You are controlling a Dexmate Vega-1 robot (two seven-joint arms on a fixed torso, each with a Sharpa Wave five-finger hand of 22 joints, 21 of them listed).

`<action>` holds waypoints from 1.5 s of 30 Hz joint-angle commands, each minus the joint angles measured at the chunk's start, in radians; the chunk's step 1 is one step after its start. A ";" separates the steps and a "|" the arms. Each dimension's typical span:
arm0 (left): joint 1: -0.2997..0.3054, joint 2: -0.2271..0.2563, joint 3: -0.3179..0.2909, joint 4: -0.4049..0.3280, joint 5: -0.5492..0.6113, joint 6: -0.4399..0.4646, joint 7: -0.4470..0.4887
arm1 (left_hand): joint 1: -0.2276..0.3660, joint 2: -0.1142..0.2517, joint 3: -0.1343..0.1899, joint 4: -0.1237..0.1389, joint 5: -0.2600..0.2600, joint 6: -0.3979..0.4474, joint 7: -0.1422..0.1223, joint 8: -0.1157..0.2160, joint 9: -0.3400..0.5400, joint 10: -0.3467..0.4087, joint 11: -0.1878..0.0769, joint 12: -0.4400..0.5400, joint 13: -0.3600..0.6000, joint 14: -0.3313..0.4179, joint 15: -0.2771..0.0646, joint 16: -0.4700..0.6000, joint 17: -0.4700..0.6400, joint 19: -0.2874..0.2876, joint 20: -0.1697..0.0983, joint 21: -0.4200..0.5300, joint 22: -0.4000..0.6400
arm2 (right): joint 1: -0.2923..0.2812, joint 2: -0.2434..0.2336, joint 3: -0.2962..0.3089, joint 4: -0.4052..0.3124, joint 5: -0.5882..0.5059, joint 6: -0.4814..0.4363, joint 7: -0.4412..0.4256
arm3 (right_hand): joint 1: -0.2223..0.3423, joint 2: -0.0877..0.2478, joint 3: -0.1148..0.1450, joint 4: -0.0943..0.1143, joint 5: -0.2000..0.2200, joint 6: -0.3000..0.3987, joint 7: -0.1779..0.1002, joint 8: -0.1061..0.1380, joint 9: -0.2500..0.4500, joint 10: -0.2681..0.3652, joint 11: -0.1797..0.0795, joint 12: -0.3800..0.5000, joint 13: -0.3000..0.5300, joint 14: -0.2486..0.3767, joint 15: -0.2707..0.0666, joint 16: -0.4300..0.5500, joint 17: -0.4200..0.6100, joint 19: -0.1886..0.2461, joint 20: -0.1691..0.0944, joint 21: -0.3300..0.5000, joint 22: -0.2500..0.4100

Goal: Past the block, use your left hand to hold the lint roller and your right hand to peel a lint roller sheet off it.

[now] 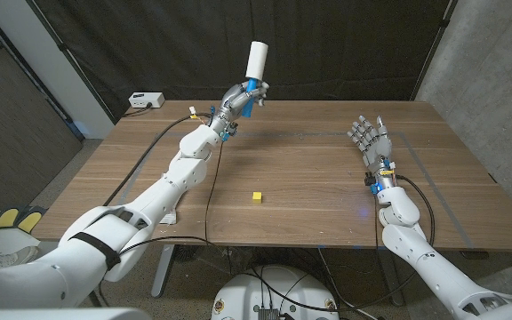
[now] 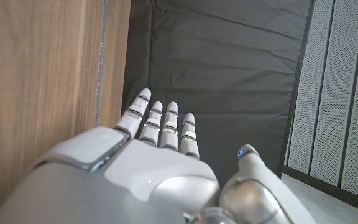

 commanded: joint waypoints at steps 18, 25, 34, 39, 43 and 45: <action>-0.007 0.101 0.064 -0.174 0.271 0.099 0.213 | -0.340 -0.080 0.000 0.268 0.199 0.149 -0.001 0.004 -0.038 0.146 -0.035 0.436 0.375 0.164 0.021 0.555 0.424 0.151 -0.111 0.332 0.575 | 0.035 0.024 -0.010 0.059 0.004 0.010 0.020 | 0.004 0.009 0.000 0.000 -0.004 0.008 0.003 0.000 0.006 0.013 0.004 0.002 0.005 0.010 -0.004 0.007 0.003 0.016 -0.001 0.006 0.001; -0.025 0.111 0.080 -0.173 0.273 0.116 0.179 | -0.457 -0.054 0.019 0.265 0.238 0.117 0.002 0.096 0.088 0.162 -0.045 0.612 0.373 0.155 0.017 0.673 0.424 0.159 -0.106 0.314 0.683 | 0.034 0.011 -0.023 0.039 -0.043 0.004 -0.020 | 0.056 0.022 0.024 -0.034 -0.001 0.008 0.003 0.003 0.006 0.010 -0.003 -0.002 0.004 0.009 -0.007 0.004 0.001 0.018 -0.003 0.005 0.001; -0.068 0.104 0.098 -0.120 0.224 0.113 0.048 | -0.532 -0.005 0.039 0.272 0.233 0.133 0.049 0.183 0.162 0.208 -0.033 0.745 0.370 0.164 0.015 0.774 0.422 0.187 -0.099 0.325 0.777 | 0.034 -0.014 -0.054 0.000 -0.215 0.020 -0.169 | 0.214 0.042 0.091 -0.140 -0.014 0.011 -0.002 0.009 0.005 0.009 -0.023 -0.005 0.004 0.041 -0.014 0.010 0.000 0.038 -0.007 0.009 0.002; -0.105 0.041 0.084 0.016 0.117 0.042 -0.109 | -0.656 0.021 0.008 0.266 0.161 0.254 0.040 0.308 0.224 0.273 -0.027 0.835 0.369 0.172 0.015 0.874 0.421 0.247 -0.103 0.307 0.826 | 0.049 -0.010 -0.065 0.012 -0.206 0.031 -0.149 | 0.228 0.041 0.096 -0.147 -0.015 0.012 -0.002 0.009 0.006 0.012 -0.025 -0.004 0.004 0.042 -0.014 0.009 0.000 0.039 -0.006 0.009 0.002; -0.168 -0.045 0.055 0.209 -0.016 -0.002 -0.348 | -0.662 0.067 0.043 0.243 0.068 0.315 0.030 0.354 0.203 0.294 -0.026 0.835 0.369 0.174 0.014 0.941 0.419 0.271 -0.107 0.303 0.840 | 0.048 -0.015 -0.071 0.001 -0.240 0.026 -0.183 | 0.234 0.041 0.098 -0.150 -0.017 0.013 -0.002 0.009 0.006 0.013 -0.024 -0.004 0.004 0.041 -0.012 0.008 0.000 0.038 -0.005 0.009 0.003; -0.208 -0.090 0.037 0.318 -0.063 -0.018 -0.461 | -0.658 0.073 0.062 0.238 0.024 0.326 0.028 0.373 0.198 0.296 -0.025 0.834 0.369 0.167 0.013 0.962 0.418 0.279 -0.107 0.300 0.837 | 0.043 -0.024 -0.074 -0.019 -0.270 0.013 -0.214 | 0.238 0.040 0.099 -0.152 -0.018 0.013 -0.002 0.009 0.006 0.012 -0.026 -0.005 0.004 0.040 -0.013 0.008 0.000 0.038 -0.006 0.009 0.003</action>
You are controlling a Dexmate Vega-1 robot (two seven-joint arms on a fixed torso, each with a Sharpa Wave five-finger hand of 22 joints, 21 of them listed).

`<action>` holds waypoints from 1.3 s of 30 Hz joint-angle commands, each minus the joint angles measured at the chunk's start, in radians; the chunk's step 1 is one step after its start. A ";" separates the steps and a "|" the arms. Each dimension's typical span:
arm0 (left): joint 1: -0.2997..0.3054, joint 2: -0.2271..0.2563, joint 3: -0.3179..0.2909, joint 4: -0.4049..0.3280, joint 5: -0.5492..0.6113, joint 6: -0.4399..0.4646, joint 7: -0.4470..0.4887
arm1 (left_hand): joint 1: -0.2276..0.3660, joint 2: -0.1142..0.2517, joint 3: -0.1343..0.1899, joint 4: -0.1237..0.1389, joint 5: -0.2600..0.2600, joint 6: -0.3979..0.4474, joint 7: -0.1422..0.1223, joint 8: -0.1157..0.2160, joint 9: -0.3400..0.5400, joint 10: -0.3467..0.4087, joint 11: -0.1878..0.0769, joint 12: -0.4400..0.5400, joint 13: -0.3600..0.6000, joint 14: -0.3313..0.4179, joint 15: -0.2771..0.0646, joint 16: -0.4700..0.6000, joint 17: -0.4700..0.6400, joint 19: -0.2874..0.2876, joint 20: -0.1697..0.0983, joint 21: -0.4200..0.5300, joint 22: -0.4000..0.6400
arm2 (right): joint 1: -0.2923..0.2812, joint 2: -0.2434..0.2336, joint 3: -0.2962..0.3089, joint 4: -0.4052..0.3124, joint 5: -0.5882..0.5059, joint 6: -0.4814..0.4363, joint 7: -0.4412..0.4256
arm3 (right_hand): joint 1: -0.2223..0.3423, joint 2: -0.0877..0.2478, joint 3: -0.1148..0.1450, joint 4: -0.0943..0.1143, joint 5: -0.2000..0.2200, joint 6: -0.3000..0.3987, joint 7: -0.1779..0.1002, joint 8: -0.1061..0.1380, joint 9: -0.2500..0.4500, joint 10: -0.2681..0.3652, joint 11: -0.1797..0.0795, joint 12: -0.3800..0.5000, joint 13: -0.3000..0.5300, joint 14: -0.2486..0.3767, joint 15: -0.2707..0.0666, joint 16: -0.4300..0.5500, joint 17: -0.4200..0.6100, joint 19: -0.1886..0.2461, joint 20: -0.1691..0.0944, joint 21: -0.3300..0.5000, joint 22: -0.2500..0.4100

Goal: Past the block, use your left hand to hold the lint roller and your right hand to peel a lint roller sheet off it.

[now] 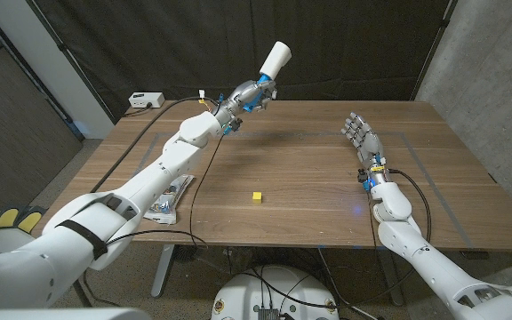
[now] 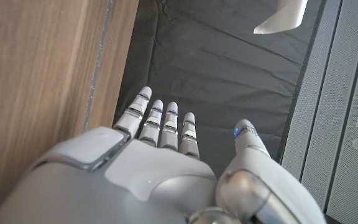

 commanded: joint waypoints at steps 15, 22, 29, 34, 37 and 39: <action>-0.247 -0.300 -0.167 0.690 -0.304 0.043 -0.684 | -0.059 0.105 0.146 -0.006 -0.228 0.068 0.045 0.114 -0.003 0.060 -0.033 0.139 -0.001 -0.010 -0.005 0.111 -0.002 0.034 -0.026 -0.034 -0.015 | -0.066 -0.051 -0.042 -0.256 -0.657 -0.214 -0.622 | 0.083 0.003 0.026 -0.018 -0.007 0.013 0.004 0.009 0.007 -0.021 -0.020 -0.009 0.005 0.022 -0.015 0.011 0.005 0.016 0.008 0.011 0.005; -0.281 -0.291 -0.148 0.694 -0.238 0.138 -0.691 | -0.053 0.093 0.179 -0.031 -0.245 0.068 0.040 0.133 -0.024 0.063 -0.042 0.138 -0.001 -0.017 -0.005 0.113 -0.008 0.043 -0.030 -0.060 -0.080 | -0.097 -0.033 -0.083 -0.396 -0.977 -0.505 -0.930 | 0.174 0.008 0.052 -0.023 -0.009 0.053 0.004 0.018 0.008 -0.010 -0.043 -0.003 0.007 0.063 -0.081 0.023 0.008 0.054 -0.011 0.024 0.007; -0.300 -0.296 -0.139 0.696 -0.197 0.188 -0.686 | -0.050 0.086 0.197 -0.043 -0.248 0.045 0.042 0.153 -0.026 0.051 -0.039 0.137 -0.001 -0.024 -0.005 0.101 -0.020 0.037 -0.029 -0.063 -0.118 | -0.096 -0.036 -0.138 -0.482 -1.111 -0.705 -1.051 | 0.226 -0.007 0.060 -0.028 -0.006 0.057 -0.005 0.017 0.009 -0.016 -0.062 -0.005 0.007 0.064 -0.102 0.020 0.008 0.068 -0.028 0.028 0.008; -0.312 -0.301 -0.127 0.697 -0.165 0.230 -0.656 | -0.049 0.086 0.202 -0.046 -0.248 0.041 0.042 0.159 -0.030 0.051 -0.036 0.137 -0.001 -0.025 -0.005 0.104 -0.012 0.036 -0.030 -0.063 -0.130 | -0.057 -0.008 -0.195 -0.466 -1.198 -0.826 -1.152 | 0.252 -0.027 0.058 -0.029 -0.005 0.047 -0.012 0.012 0.010 -0.026 -0.072 -0.008 0.008 0.055 -0.110 0.016 0.009 0.069 -0.027 0.027 0.008; -0.319 -0.303 -0.117 0.697 -0.146 0.249 -0.643 | -0.049 0.087 0.208 -0.049 -0.249 0.034 0.044 0.168 -0.030 0.054 -0.034 0.138 -0.002 -0.026 -0.006 0.100 -0.015 0.035 -0.029 -0.055 -0.137 | -0.049 0.061 -0.173 -0.418 -1.285 -0.840 -1.186 | 0.267 -0.045 0.056 -0.030 -0.002 0.047 -0.013 0.013 0.010 -0.028 -0.076 -0.008 0.008 0.056 -0.121 0.016 0.009 0.072 -0.025 0.027 0.008; -0.324 -0.304 -0.111 0.697 -0.134 0.261 -0.638 | -0.049 0.087 0.212 -0.050 -0.249 0.038 0.043 0.168 -0.044 0.050 -0.036 0.137 -0.002 -0.026 -0.006 0.097 -0.017 0.033 -0.031 -0.056 -0.148 | -0.060 0.143 -0.114 -0.378 -1.379 -0.819 -1.186 | 0.278 -0.056 0.054 -0.030 0.000 0.046 -0.015 0.013 0.010 -0.028 -0.078 -0.007 0.009 0.058 -0.126 0.017 0.010 0.077 -0.023 0.029 0.008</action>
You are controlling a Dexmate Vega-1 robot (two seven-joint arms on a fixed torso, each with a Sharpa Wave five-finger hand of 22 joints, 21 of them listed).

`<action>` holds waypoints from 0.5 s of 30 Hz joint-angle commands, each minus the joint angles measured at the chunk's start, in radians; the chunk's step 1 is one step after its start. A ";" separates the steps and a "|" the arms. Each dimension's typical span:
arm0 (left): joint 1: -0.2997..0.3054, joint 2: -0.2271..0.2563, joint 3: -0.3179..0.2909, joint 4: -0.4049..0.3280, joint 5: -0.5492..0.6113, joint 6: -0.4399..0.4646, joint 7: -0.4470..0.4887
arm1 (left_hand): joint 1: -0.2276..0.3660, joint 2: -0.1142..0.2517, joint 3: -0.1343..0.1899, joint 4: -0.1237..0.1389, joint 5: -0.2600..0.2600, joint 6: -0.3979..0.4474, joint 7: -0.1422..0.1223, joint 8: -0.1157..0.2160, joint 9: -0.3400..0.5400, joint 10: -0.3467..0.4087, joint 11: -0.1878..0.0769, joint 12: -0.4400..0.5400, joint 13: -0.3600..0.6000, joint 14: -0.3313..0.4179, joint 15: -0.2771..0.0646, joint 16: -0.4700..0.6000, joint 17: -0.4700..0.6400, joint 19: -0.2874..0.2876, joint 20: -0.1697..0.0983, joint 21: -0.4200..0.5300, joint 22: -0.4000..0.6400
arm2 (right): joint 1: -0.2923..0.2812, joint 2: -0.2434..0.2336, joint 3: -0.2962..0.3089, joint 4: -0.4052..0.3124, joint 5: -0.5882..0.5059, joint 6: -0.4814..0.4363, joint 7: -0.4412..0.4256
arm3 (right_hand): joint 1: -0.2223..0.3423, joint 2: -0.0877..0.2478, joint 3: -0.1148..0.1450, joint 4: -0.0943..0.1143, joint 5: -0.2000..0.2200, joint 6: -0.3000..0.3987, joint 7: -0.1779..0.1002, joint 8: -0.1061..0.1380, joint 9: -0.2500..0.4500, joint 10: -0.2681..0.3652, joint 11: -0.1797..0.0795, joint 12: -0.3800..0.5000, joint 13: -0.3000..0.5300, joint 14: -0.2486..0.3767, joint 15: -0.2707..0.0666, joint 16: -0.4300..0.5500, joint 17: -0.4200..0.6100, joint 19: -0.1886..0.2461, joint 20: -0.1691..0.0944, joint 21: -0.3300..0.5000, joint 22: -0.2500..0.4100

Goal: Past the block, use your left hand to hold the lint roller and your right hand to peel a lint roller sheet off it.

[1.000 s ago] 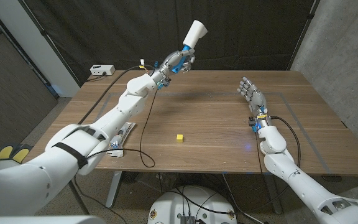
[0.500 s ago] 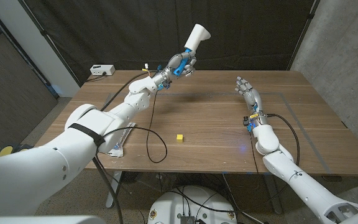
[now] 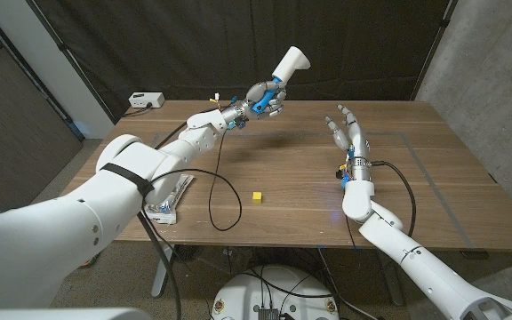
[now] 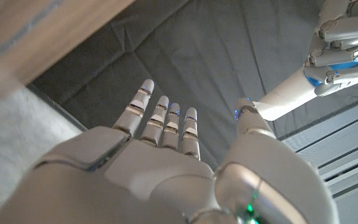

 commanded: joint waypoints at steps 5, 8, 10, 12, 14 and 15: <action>-0.048 -0.014 0.044 0.015 0.099 0.122 0.033 | -0.049 0.088 0.094 0.072 -0.003 0.027 0.046 0.016 -0.008 -0.001 -0.004 -0.001 0.001 -0.007 0.000 -0.013 -0.001 -0.005 -0.016 0.012 -0.016 | 0.004 0.374 0.182 0.136 -0.637 -0.107 -0.243 | 0.050 -0.037 -0.007 -0.001 0.015 -0.010 -0.014 -0.006 0.006 -0.004 -0.019 -0.002 0.004 0.007 -0.018 0.002 0.004 0.017 0.006 0.007 0.004; -0.049 -0.013 0.057 -0.001 0.112 0.145 0.045 | -0.050 0.089 0.098 0.072 -0.003 0.021 0.049 0.022 -0.004 -0.001 -0.003 0.000 0.001 -0.007 0.000 -0.011 0.004 -0.008 -0.015 0.015 -0.017 | 0.002 0.501 0.306 0.189 -0.778 -0.025 -0.243 | 0.070 -0.051 -0.010 0.001 0.022 -0.024 -0.017 -0.011 0.006 -0.019 -0.019 -0.006 0.005 0.000 -0.019 0.000 0.005 0.018 0.006 0.006 0.004; -0.031 -0.003 0.061 -0.050 0.112 0.165 0.025 | -0.050 0.092 0.101 0.074 -0.003 0.016 0.049 0.023 -0.006 -0.002 0.001 0.000 0.002 -0.009 0.000 -0.014 0.003 -0.011 -0.014 0.019 -0.015 | 0.006 0.579 0.389 0.221 -0.874 0.025 -0.243 | 0.079 -0.060 -0.013 0.003 0.025 -0.030 -0.014 -0.013 0.007 -0.023 -0.021 -0.006 0.005 -0.006 -0.018 -0.003 0.006 0.015 0.006 0.004 0.004; -0.028 -0.006 0.065 -0.063 0.113 0.177 0.020 | -0.051 0.092 0.107 0.075 -0.003 0.011 0.054 0.026 -0.011 -0.005 0.000 0.000 0.002 -0.009 0.000 -0.016 0.002 -0.012 -0.014 0.022 -0.024 | 0.013 0.632 0.448 0.242 -0.942 0.058 -0.243 | 0.088 -0.070 -0.017 0.004 0.029 -0.038 -0.013 -0.015 0.007 -0.034 -0.023 -0.009 0.005 -0.012 -0.021 -0.004 0.007 0.013 0.006 0.003 0.004; -0.032 -0.014 0.069 -0.063 0.116 0.179 0.026 | -0.053 0.092 0.111 0.076 -0.004 0.010 0.055 0.033 -0.013 -0.005 0.003 0.000 0.002 -0.012 0.000 -0.013 0.010 -0.017 -0.014 0.030 -0.023 | 0.018 0.658 0.476 0.253 -0.980 0.064 -0.243 | 0.093 -0.077 -0.020 0.006 0.031 -0.044 -0.011 -0.017 0.007 -0.040 -0.024 -0.010 0.006 -0.015 -0.022 -0.005 0.007 0.009 0.008 0.001 0.004; -0.033 -0.019 0.070 -0.063 0.116 0.181 0.030 | -0.055 0.093 0.113 0.079 -0.003 0.007 0.056 0.036 -0.009 -0.006 0.003 0.000 0.002 -0.013 0.000 -0.012 0.012 -0.017 -0.015 0.029 -0.026 | 0.019 0.661 0.480 0.255 -0.987 0.062 -0.243 | 0.093 -0.077 -0.020 0.006 0.032 -0.045 -0.011 -0.017 0.007 -0.040 -0.024 -0.010 0.006 -0.015 -0.022 -0.005 0.007 0.009 0.008 0.001 0.004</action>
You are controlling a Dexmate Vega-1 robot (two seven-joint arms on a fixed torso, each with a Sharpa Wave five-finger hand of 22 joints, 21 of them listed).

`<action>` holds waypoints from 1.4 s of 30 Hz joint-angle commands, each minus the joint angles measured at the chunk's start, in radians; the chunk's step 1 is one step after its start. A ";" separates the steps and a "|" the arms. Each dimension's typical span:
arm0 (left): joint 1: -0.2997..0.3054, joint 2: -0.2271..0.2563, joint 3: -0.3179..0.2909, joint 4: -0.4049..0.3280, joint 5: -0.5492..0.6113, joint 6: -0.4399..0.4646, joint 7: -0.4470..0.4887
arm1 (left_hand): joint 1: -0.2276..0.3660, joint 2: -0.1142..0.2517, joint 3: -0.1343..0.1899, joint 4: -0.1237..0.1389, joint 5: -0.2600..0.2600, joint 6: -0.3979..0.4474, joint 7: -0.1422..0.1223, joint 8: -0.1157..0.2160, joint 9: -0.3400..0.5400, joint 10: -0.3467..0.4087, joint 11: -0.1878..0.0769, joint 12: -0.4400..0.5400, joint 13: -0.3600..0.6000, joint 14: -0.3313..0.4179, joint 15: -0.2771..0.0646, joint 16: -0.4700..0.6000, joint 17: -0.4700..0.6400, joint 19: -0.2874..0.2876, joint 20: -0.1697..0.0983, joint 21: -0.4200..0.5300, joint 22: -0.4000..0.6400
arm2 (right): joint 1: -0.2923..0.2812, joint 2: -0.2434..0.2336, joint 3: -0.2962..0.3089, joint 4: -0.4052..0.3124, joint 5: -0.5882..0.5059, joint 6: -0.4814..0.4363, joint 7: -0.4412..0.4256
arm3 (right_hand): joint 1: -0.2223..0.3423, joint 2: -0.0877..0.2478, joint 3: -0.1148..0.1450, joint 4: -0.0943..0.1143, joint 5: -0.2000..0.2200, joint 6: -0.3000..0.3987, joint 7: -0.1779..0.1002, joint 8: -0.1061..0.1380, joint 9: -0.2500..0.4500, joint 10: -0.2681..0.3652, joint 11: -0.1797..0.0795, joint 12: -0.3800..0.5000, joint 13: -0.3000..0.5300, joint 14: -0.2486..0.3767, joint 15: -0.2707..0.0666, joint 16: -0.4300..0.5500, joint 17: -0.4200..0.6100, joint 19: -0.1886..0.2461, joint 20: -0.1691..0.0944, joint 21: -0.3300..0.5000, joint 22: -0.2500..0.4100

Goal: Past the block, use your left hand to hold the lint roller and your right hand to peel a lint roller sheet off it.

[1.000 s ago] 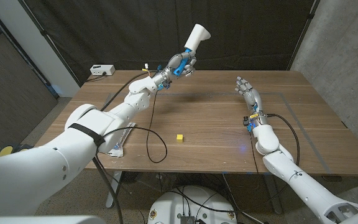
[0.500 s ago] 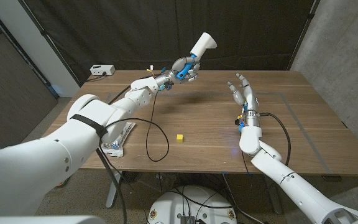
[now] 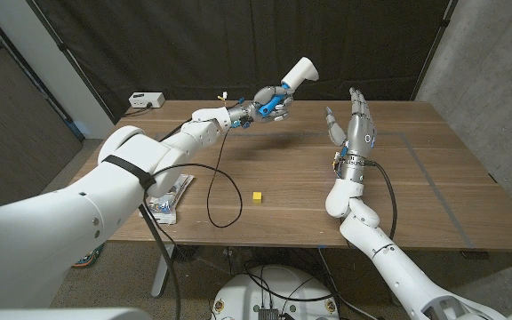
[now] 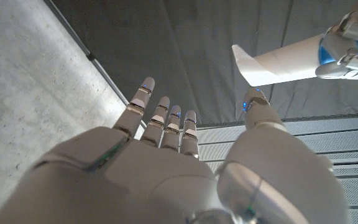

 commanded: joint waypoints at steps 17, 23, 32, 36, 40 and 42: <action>0.015 -0.075 -0.014 -0.059 0.020 0.082 0.011 | -0.077 0.094 0.126 0.105 -0.004 0.004 0.046 0.036 -0.017 -0.012 0.007 0.002 0.003 -0.017 -0.003 0.000 0.011 -0.015 -0.014 0.035 -0.013 | -0.002 0.407 0.280 0.122 -0.539 -0.007 -0.034 | 0.051 -0.040 -0.028 0.016 0.033 -0.062 -0.002 -0.015 0.004 -0.062 -0.004 -0.011 0.008 -0.057 -0.008 -0.014 0.010 -0.037 0.001 -0.014 0.006; 0.031 -0.102 -0.035 -0.059 0.019 0.080 -0.016 | -0.080 0.095 0.132 0.103 -0.003 0.006 0.053 0.044 -0.022 -0.012 0.005 0.003 0.003 -0.018 -0.002 0.005 0.016 -0.016 -0.014 0.040 -0.022 | 0.019 0.434 0.283 0.148 -0.568 -0.069 -0.034 | 0.076 -0.064 -0.044 0.016 0.045 -0.083 -0.018 -0.013 0.005 -0.088 -0.028 -0.010 0.009 -0.082 -0.018 -0.017 0.012 -0.065 -0.010 -0.023 0.006; 0.056 -0.119 -0.062 -0.059 0.015 0.070 -0.073 | -0.085 0.098 0.140 0.100 -0.003 0.004 0.052 0.065 -0.035 -0.007 0.009 0.003 0.002 -0.018 -0.003 0.018 0.018 -0.015 -0.016 0.057 -0.043 | 0.069 0.470 0.343 0.211 -0.585 -0.027 -0.034 | 0.123 -0.084 -0.069 0.024 0.063 -0.141 -0.027 -0.017 0.006 -0.145 -0.044 -0.013 0.010 -0.119 -0.018 -0.016 0.017 -0.084 -0.019 -0.024 0.007; 0.070 -0.119 -0.076 -0.059 0.011 0.066 -0.096 | -0.084 0.099 0.140 0.095 -0.003 0.013 0.055 0.066 -0.056 -0.002 0.006 0.003 0.003 -0.017 -0.003 0.021 0.017 -0.015 -0.017 0.065 -0.048 | 0.085 0.488 0.373 0.227 -0.593 -0.004 -0.034 | 0.136 -0.086 -0.079 0.029 0.069 -0.164 -0.019 -0.017 0.007 -0.166 -0.029 -0.011 0.011 -0.130 -0.016 -0.014 0.020 -0.090 -0.020 -0.023 0.007; 0.083 -0.120 -0.089 -0.059 0.006 0.064 -0.121 | -0.084 0.100 0.142 0.094 -0.002 0.009 0.055 0.076 -0.050 -0.001 0.009 0.004 0.003 -0.017 -0.003 0.022 0.016 -0.016 -0.015 0.068 -0.052 | 0.098 0.493 0.384 0.238 -0.595 -0.005 -0.034 | 0.141 -0.086 -0.085 0.032 0.072 -0.182 -0.014 -0.019 0.007 -0.176 -0.023 -0.010 0.011 -0.130 -0.013 -0.011 0.022 -0.090 -0.016 -0.022 0.007; 0.088 -0.121 -0.095 -0.059 0.004 0.062 -0.134 | -0.084 0.100 0.143 0.094 -0.002 0.008 0.054 0.077 -0.056 -0.003 0.007 0.003 0.003 -0.015 -0.003 0.018 0.011 -0.017 -0.017 0.075 -0.047 | 0.106 0.497 0.393 0.247 -0.595 -0.002 -0.034 | 0.144 -0.086 -0.089 0.033 0.074 -0.187 -0.016 -0.019 0.007 -0.179 -0.024 -0.009 0.011 -0.131 -0.015 -0.010 0.022 -0.092 -0.019 -0.022 0.008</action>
